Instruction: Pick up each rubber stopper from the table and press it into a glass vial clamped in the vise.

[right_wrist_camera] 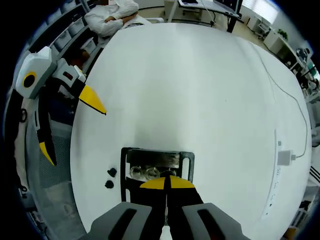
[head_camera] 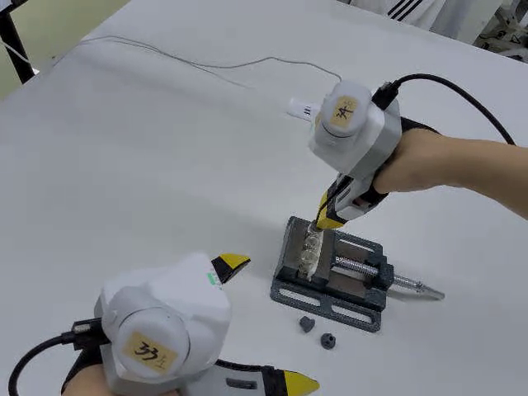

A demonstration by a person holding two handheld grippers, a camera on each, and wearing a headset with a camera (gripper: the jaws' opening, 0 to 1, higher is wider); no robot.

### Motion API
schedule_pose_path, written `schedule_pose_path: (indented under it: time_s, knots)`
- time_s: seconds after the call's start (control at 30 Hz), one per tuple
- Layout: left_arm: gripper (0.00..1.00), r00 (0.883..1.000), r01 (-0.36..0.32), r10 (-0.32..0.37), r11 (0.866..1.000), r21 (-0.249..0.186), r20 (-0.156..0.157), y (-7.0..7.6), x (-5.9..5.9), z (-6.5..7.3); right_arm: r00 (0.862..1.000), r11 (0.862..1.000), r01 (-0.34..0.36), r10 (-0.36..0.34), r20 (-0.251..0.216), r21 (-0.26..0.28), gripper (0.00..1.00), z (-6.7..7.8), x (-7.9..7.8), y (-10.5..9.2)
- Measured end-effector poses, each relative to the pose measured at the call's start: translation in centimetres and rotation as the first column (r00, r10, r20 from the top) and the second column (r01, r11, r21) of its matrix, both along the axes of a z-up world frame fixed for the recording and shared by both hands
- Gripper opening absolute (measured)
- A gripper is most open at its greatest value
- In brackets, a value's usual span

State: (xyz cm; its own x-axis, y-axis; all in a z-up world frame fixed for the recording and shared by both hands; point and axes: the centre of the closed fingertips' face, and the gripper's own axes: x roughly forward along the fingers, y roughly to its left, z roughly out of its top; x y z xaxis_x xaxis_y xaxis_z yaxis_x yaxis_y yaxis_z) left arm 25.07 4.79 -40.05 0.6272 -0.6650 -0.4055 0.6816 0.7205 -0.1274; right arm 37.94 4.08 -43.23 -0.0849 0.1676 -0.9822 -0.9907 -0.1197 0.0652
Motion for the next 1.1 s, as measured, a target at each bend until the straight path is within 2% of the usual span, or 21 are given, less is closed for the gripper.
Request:
schedule_pose_path:
  time_s: [0.03,0.07,0.13,0.23,0.37,0.6,0.73,0.8,1.1]
  knots:
    - [0.88,1.000,-0.001,0.001,1.000,0.002,0.003,0.0,0.0,0.2,1.000,1.000,0.021,-0.021,0.003,0.000,0.00,0.0,0.0,0.0]
    - [0.88,1.000,-0.002,0.002,1.000,0.005,0.007,0.1,0.0,0.4,1.000,1.000,-0.004,0.004,0.016,0.007,0.00,0.0,0.0,0.0]
    - [0.88,1.000,-0.007,0.007,1.000,0.005,0.016,0.2,0.0,0.7,0.999,0.998,0.047,-0.047,0.012,0.029,0.00,0.0,0.1,0.0]
    - [0.88,1.000,-0.014,0.014,1.000,-0.004,0.016,0.3,0.0,1.0,0.998,0.996,0.067,-0.068,0.013,0.057,0.00,0.1,0.3,-0.2]
    - [0.88,1.000,-0.011,0.010,1.000,0.006,0.025,0.2,-0.1,1.3,0.996,0.993,0.081,-0.084,0.023,0.090,0.00,0.1,0.3,-0.2]
    - [0.88,0.999,-0.010,0.010,1.000,0.006,0.036,0.2,-0.2,1.7,0.997,0.996,0.035,-0.041,0.067,0.085,0.00,0.1,0.3,-0.1]
    - [0.88,0.999,-0.004,0.004,1.000,0.009,0.041,0.2,-0.3,1.8,0.996,0.993,0.054,-0.061,0.064,0.103,0.00,0.2,0.4,-0.1]
    - [0.88,0.999,-0.002,0.002,1.000,0.011,0.042,0.2,-0.3,1.8,0.994,0.989,0.089,-0.096,0.053,0.117,0.00,0.2,0.5,-0.1]
    - [0.88,0.999,0.003,-0.004,1.000,0.015,0.044,0.2,-0.4,1.9,0.991,0.979,0.112,-0.123,0.057,0.169,0.00,0.2,0.4,-0.2]
